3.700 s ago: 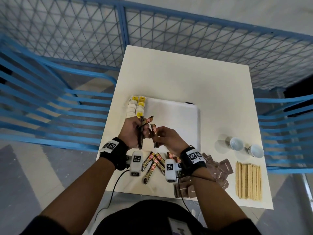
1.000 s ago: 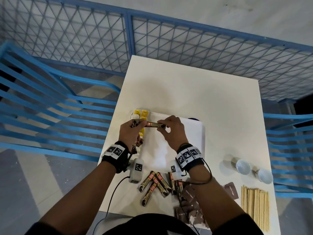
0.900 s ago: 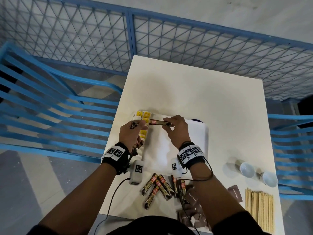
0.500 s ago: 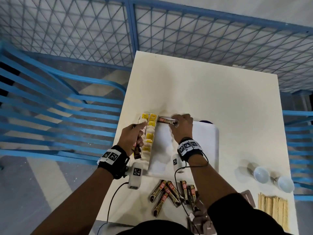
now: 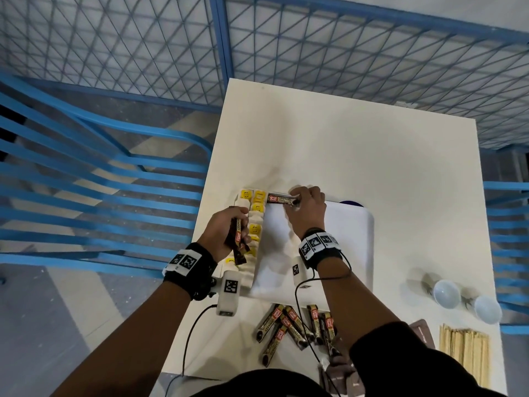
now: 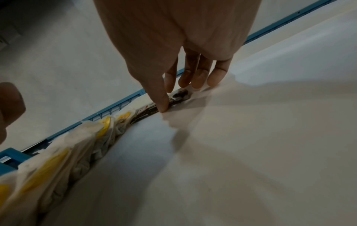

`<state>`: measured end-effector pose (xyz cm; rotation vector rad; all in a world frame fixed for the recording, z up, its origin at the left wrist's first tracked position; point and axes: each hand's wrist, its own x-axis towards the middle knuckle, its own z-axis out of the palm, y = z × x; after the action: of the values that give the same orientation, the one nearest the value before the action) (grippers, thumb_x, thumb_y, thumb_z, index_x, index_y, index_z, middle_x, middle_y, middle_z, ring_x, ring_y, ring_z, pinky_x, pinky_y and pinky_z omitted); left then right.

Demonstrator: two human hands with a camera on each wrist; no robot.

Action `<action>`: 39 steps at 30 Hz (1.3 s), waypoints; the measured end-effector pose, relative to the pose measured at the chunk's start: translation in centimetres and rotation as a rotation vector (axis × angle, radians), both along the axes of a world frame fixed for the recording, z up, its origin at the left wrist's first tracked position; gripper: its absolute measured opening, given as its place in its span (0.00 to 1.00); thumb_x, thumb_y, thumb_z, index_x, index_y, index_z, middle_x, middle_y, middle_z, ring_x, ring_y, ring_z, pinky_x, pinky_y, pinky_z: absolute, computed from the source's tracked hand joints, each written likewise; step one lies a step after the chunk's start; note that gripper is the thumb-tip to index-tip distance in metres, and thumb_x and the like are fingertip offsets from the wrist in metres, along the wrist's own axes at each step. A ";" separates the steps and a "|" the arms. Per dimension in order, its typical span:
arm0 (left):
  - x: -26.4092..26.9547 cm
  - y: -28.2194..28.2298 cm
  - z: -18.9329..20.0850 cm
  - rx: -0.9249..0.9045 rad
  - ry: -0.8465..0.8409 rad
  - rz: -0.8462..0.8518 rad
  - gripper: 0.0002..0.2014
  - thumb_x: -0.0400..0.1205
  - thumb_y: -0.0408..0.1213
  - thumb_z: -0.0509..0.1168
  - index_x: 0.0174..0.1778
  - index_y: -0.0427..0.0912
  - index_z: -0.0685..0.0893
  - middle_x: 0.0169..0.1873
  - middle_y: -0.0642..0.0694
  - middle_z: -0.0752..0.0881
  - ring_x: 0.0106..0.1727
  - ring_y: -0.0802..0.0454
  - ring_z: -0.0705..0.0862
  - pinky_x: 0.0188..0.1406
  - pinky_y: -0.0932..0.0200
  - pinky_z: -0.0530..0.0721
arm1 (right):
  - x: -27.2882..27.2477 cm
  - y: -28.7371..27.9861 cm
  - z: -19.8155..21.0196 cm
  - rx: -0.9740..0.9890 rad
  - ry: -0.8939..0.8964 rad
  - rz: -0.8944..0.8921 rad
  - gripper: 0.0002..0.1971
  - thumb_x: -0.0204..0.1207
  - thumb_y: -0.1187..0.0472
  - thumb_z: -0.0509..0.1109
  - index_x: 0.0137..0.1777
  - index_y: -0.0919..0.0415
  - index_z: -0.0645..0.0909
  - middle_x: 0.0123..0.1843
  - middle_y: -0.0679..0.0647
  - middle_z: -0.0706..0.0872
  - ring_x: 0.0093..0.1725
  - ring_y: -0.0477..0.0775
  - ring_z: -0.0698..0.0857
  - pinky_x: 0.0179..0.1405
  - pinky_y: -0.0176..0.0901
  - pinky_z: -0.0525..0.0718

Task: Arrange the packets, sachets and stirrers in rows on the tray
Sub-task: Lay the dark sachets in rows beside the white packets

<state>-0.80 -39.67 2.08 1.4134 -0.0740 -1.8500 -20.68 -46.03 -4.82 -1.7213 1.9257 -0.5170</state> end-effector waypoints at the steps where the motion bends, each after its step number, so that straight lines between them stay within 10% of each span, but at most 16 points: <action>1: -0.1 0.0 -0.1 -0.004 0.007 -0.010 0.06 0.84 0.27 0.59 0.54 0.36 0.78 0.32 0.43 0.74 0.25 0.48 0.72 0.27 0.56 0.73 | 0.0 -0.1 0.0 0.001 -0.001 0.002 0.16 0.65 0.59 0.80 0.53 0.53 0.86 0.56 0.57 0.80 0.57 0.64 0.78 0.51 0.56 0.82; 12: -1.3 0.0 -0.8 -0.088 -0.135 0.006 0.25 0.74 0.48 0.79 0.64 0.39 0.89 0.34 0.46 0.79 0.29 0.50 0.76 0.24 0.59 0.75 | 0.9 3.2 4.8 0.166 -0.357 0.067 0.03 0.78 0.54 0.74 0.47 0.53 0.87 0.41 0.46 0.89 0.39 0.45 0.84 0.43 0.32 0.78; 16: -2.0 0.3 -0.3 -0.165 -0.194 0.035 0.17 0.80 0.42 0.76 0.63 0.41 0.89 0.40 0.44 0.85 0.30 0.51 0.77 0.20 0.63 0.70 | 1.8 4.8 7.2 0.377 -0.467 0.213 0.11 0.80 0.44 0.72 0.47 0.51 0.88 0.41 0.44 0.92 0.39 0.40 0.87 0.48 0.37 0.84; 22: -2.9 1.4 0.6 -0.199 -0.229 0.021 0.11 0.81 0.38 0.75 0.59 0.42 0.90 0.51 0.41 0.93 0.33 0.51 0.76 0.20 0.62 0.67 | 1.1 6.2 8.2 0.395 -0.699 0.099 0.09 0.76 0.62 0.78 0.50 0.68 0.85 0.39 0.58 0.93 0.31 0.45 0.88 0.33 0.30 0.82; 28: -3.7 2.4 1.3 -0.215 -0.268 0.014 0.09 0.79 0.40 0.77 0.53 0.42 0.91 0.44 0.42 0.90 0.36 0.48 0.79 0.20 0.63 0.66 | 0.0 7.0 8.4 0.397 -0.582 0.147 0.12 0.73 0.50 0.80 0.47 0.57 0.86 0.41 0.50 0.93 0.41 0.45 0.91 0.45 0.42 0.88; 33: -4.4 3.3 1.5 -0.289 -0.418 -0.139 0.13 0.76 0.39 0.80 0.52 0.37 0.91 0.33 0.45 0.85 0.32 0.51 0.77 0.23 0.59 0.65 | -0.5 6.7 9.4 0.297 -0.610 0.061 0.03 0.80 0.49 0.72 0.49 0.44 0.86 0.42 0.46 0.92 0.34 0.46 0.89 0.35 0.35 0.80; 39: -5.1 4.2 1.8 -0.350 -0.512 -0.291 0.12 0.76 0.40 0.80 0.51 0.38 0.90 0.32 0.42 0.85 0.25 0.54 0.74 0.20 0.61 0.69 | -1.4 6.3 9.8 0.257 -0.544 0.068 0.06 0.76 0.58 0.76 0.39 0.55 0.90 0.29 0.49 0.89 0.28 0.44 0.85 0.35 0.40 0.84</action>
<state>-5.85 -35.43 3.88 1.6430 -0.8561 -1.5456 -22.12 -39.77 4.98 -1.3090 1.4684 -0.6074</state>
